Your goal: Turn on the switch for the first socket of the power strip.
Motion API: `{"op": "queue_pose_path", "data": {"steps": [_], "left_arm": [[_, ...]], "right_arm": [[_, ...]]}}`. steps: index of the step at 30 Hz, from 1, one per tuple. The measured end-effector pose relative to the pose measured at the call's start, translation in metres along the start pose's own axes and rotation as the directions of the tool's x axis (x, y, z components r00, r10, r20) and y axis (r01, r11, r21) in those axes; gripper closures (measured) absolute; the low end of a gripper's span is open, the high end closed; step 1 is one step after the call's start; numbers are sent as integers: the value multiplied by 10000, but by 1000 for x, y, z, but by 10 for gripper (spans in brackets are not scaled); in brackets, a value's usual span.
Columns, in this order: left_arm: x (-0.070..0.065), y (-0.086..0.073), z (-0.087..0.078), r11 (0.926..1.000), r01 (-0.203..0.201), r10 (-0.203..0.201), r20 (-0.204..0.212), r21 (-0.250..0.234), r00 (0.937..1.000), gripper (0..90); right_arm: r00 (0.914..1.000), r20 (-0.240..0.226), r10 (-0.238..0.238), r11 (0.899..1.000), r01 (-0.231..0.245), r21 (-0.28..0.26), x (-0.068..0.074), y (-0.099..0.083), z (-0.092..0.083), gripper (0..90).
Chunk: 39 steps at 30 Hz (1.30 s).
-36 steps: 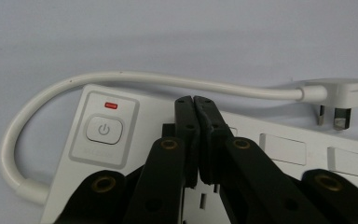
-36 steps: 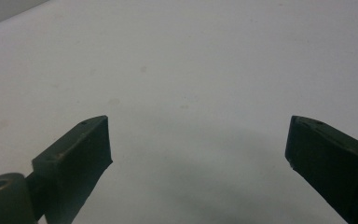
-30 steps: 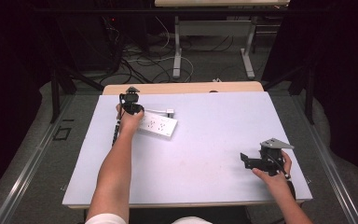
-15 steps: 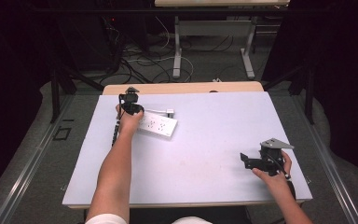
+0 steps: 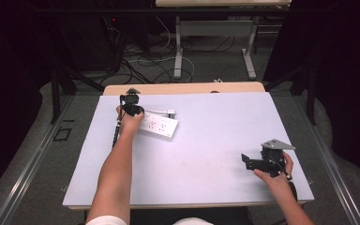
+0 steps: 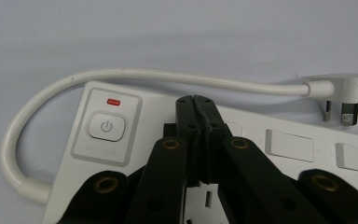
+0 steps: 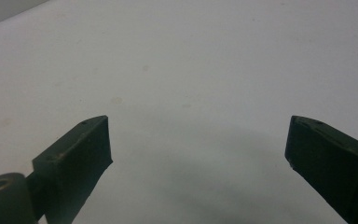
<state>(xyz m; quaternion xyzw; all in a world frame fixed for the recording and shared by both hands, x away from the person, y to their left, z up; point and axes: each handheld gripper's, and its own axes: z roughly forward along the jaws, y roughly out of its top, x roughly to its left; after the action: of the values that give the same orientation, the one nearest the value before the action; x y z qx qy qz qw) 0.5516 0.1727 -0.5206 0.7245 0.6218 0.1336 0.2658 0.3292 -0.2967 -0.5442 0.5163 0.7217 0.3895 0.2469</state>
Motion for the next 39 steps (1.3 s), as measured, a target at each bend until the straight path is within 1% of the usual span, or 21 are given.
{"op": "queue_pose_path", "data": {"steps": [2, 7, 13, 24, 27, 29, 32, 33, 34, 35, 36, 39], "left_arm": [[0, 0, 0, 9999, -117, 117, -1, 68, 9999, 900], [-1, 0, 0, 10000, -55, 54, -44, -22, 10000, 900], [-2, 0, 0, 9999, -102, 102, -90, -16, 9999, 900], [-3, 0, 0, 10000, -90, 90, -77, -6, 9999, 896], [-5, 1, -2, 9999, -132, 133, -65, 74, 9999, 892], [-6, 1, -2, 9998, -206, 206, -85, -53, 9998, 889], [-6, 1, -5, 9996, -291, 291, -94, 10, 9995, 882], [-7, 1, -5, 9997, -232, 232, -51, -78, 9997, 880], [-7, 1, -6, 9995, -298, 298, -65, -61, 9995, 876], [-8, 1, -6, 9996, -243, 242, -81, -153, 9997, 873], [-8, 1, -8, 9994, -320, 319, -79, -129, 9995, 870], [-9, 1, -11, 9994, -305, 305, -6, -157, 9995, 856]], "right_arm": [[10000, 73, -7, 10000, 7, -54, 0, 0, 0, 62], [10000, 14, 21, 10000, -21, -10, -1, 0, -1, 62], [10000, 79, 12, 10000, -12, -54, 0, -1, 0, 62], [10000, 9, 42, 10000, -42, 46, 0, -1, 1, 63], [10000, -23, 9, 10000, -8, 26, 0, -1, 1, 63], [10000, -11, 44, 10000, -44, 41, 0, -1, 1, 63], [10000, 49, 46, 10000, -46, -19, 0, -1, 1, 63], [10000, 0, 33, 10000, -33, 18, -1, -1, 0, 63], [10000, -10, 24, 10000, -24, 18, -1, -1, 0, 63], [10000, -13, 28, 10000, -28, 13, -1, -1, 0, 63], [10000, -18, 28, 10000, -28, 23, -1, -1, 1, 63], [10000, -38, 12, 10000, -12, 30, -1, 0, 1, 63]]}}
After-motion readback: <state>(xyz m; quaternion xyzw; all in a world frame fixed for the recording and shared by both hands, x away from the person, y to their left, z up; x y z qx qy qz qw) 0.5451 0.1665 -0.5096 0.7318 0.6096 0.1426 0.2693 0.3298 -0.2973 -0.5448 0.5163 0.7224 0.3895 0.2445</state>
